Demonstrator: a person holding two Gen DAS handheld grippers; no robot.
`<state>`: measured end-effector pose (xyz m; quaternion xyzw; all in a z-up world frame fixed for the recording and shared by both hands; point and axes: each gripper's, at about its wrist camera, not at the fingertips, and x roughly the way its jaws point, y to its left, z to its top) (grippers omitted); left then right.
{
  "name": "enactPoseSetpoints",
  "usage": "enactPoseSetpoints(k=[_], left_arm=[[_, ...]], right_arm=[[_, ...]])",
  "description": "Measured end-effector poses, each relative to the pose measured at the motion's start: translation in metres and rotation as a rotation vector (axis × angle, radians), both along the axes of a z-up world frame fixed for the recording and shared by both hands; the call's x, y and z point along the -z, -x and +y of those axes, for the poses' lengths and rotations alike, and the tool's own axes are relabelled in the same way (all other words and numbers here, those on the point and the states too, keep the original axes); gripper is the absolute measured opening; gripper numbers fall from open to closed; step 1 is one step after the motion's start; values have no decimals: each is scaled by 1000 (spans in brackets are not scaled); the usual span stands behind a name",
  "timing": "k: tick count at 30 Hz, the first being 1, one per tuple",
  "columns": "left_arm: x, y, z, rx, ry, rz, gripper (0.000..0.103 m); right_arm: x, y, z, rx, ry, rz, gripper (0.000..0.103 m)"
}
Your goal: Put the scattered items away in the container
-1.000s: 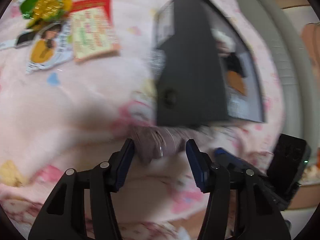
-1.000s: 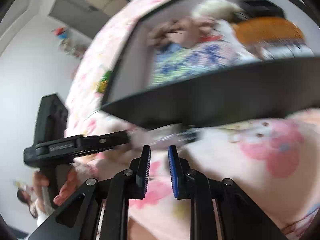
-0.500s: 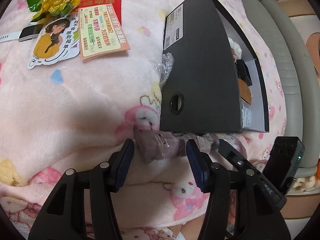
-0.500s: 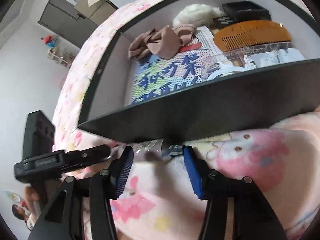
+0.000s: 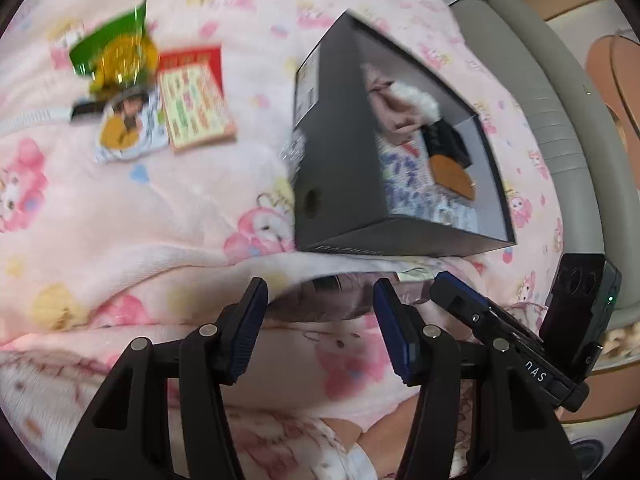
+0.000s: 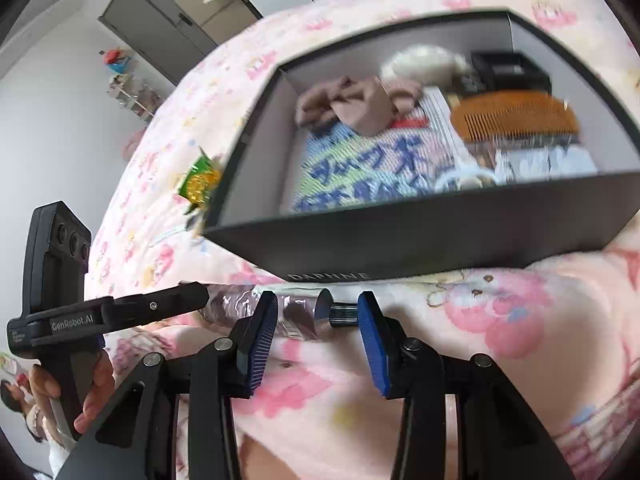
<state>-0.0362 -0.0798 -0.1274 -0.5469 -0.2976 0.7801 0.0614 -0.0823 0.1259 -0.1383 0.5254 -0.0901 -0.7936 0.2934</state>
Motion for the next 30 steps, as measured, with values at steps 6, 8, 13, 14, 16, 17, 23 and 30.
enactPoseSetpoints(k=[6, 8, 13, 14, 16, 17, 23, 30], left_arm=[[-35, -1, 15, 21, -147, 116, 53], [-38, 3, 19, 25, -64, 119, 53], [-5, 9, 7, -33, -42, 16, 53], [2, 9, 3, -54, -2, -15, 53], [19, 13, -4, -81, 18, -58, 53], [29, 15, -10, -105, 16, -93, 53], [46, 14, -26, -134, 11, -131, 55], [49, -18, -42, -234, -48, -83, 52]], right_arm=[[-27, 9, 2, -89, 234, -38, 35], [-25, 10, 4, -68, 187, -18, 35], [1, 26, 1, -8, 65, -5, 35], [6, 29, 4, 12, 45, -10, 35], [23, 32, 10, 48, 21, -46, 35], [27, 34, 12, 58, 11, -71, 35], [43, 44, -11, 3, -31, -94, 36], [63, 53, -23, 16, -47, -122, 36]])
